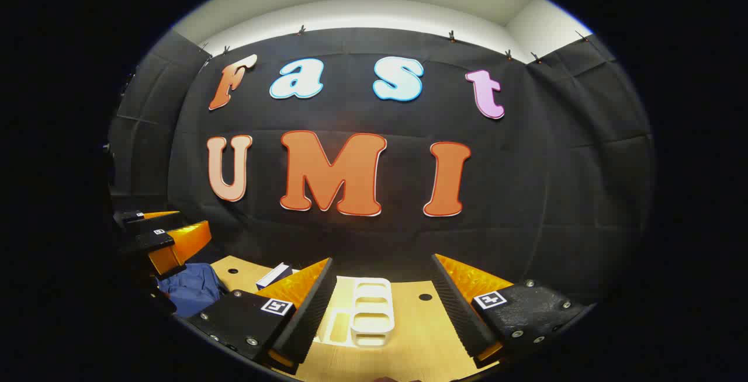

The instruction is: Open the schoolbag, grab two books from the bookshelf and put them into the schoolbag.

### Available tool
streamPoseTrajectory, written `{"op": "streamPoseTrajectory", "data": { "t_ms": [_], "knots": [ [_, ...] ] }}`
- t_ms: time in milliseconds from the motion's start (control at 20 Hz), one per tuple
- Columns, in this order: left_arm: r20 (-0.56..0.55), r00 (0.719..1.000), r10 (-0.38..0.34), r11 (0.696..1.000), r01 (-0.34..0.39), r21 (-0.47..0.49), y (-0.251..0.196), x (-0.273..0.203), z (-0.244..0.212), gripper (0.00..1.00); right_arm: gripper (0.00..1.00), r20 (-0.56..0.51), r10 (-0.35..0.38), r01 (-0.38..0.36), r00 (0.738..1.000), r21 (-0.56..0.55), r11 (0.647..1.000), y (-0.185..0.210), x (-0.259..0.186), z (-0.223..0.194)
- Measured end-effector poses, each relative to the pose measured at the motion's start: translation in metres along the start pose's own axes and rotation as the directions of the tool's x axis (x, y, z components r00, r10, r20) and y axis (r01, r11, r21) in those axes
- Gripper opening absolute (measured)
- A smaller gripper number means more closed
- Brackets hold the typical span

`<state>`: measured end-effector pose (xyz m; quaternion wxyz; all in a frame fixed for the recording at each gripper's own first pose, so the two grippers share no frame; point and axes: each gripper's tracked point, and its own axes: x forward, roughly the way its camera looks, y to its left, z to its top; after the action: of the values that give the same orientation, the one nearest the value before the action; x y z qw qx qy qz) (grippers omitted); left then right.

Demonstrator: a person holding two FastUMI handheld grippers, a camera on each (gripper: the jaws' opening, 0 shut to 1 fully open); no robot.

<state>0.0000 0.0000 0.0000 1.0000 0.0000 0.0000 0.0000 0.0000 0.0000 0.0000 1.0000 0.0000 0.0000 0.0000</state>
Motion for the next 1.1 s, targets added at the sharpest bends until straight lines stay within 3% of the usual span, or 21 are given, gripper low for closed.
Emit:
{"op": "streamPoseTrajectory", "data": {
  "t_ms": [400, 550, 800, 1100],
  "knots": [
    [0.014, 0.995, 0.100, 0.994, -0.099, -0.034, 0.003, -0.003, -0.014, 0.93, 0.97, 0.028, 0.130, -0.131, 0.991, 0.023, 0.991, 0.017, 0.025, -0.009],
    [0.009, 0.995, 0.100, 0.995, -0.100, -0.019, 0.005, 0.004, -0.017, 0.93, 0.96, 0.002, 0.110, -0.110, 0.994, 0.042, 0.993, 0.017, 0.029, -0.017],
    [0.027, 0.999, 0.025, 1.000, -0.026, 0.018, 0.020, 0.024, -0.013, 0.93, 0.96, -0.022, 0.033, -0.032, 0.999, 0.078, 0.996, 0.035, 0.038, -0.028],
    [-0.017, 1.000, 0.002, 1.000, -0.003, -0.020, 0.043, 0.037, -0.029, 0.94, 0.96, -0.027, 0.001, 0.001, 1.000, 0.056, 0.998, 0.060, 0.038, -0.028]
  ]
}}
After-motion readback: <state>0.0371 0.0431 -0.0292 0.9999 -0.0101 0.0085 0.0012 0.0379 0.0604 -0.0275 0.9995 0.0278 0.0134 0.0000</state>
